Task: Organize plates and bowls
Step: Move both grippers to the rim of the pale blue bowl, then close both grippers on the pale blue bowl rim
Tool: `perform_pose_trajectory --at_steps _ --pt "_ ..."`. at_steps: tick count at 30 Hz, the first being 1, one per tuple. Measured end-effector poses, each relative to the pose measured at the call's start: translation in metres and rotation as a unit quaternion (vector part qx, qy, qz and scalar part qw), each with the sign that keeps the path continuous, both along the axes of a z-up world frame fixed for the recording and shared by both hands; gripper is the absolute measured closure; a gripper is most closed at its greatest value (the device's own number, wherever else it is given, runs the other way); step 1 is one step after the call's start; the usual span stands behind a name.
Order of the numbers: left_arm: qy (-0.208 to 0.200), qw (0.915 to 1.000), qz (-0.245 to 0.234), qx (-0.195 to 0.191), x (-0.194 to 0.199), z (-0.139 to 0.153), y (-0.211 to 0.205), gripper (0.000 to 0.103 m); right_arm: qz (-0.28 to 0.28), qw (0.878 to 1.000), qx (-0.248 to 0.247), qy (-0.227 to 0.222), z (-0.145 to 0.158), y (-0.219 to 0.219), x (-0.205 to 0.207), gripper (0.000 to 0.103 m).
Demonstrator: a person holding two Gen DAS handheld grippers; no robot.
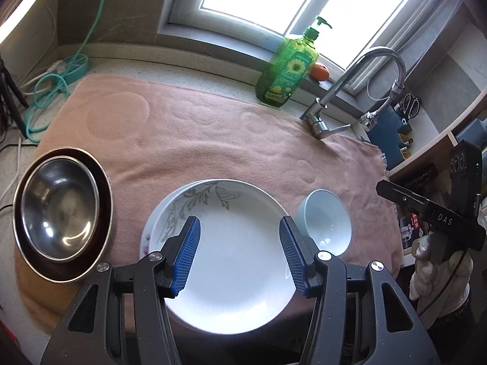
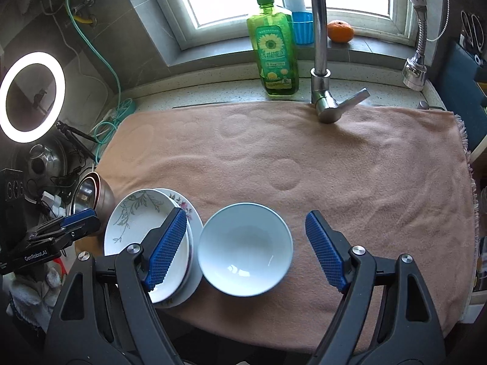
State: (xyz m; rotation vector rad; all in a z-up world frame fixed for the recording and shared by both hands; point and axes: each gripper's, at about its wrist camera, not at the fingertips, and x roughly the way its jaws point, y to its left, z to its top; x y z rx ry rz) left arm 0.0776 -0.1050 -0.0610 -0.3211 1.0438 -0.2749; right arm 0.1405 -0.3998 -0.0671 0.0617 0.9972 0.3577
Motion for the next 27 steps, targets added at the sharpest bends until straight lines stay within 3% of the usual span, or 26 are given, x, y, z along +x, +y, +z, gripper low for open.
perform_pose_trajectory --at_steps 12,15,20,22,27 --pt "0.016 0.9944 -0.103 0.016 0.026 -0.017 -0.079 0.052 -0.042 0.997 0.029 0.05 -0.044 -0.049 -0.012 0.022" --pt "0.022 0.992 -0.122 0.023 0.034 -0.025 -0.094 0.053 -0.043 0.997 0.034 0.063 -0.055 -0.052 -0.014 0.035" --pt "0.039 0.9881 -0.145 0.034 0.049 -0.039 -0.113 0.07 -0.041 0.993 0.059 0.094 -0.075 -0.055 -0.014 0.054" --pt "0.045 0.9869 -0.15 0.036 0.053 -0.043 -0.117 0.077 -0.041 0.992 0.064 0.1 -0.08 -0.055 -0.014 0.057" --pt "0.058 0.9855 -0.153 0.047 0.063 -0.051 -0.12 0.078 -0.047 0.989 0.084 0.113 -0.089 -0.058 -0.012 0.067"
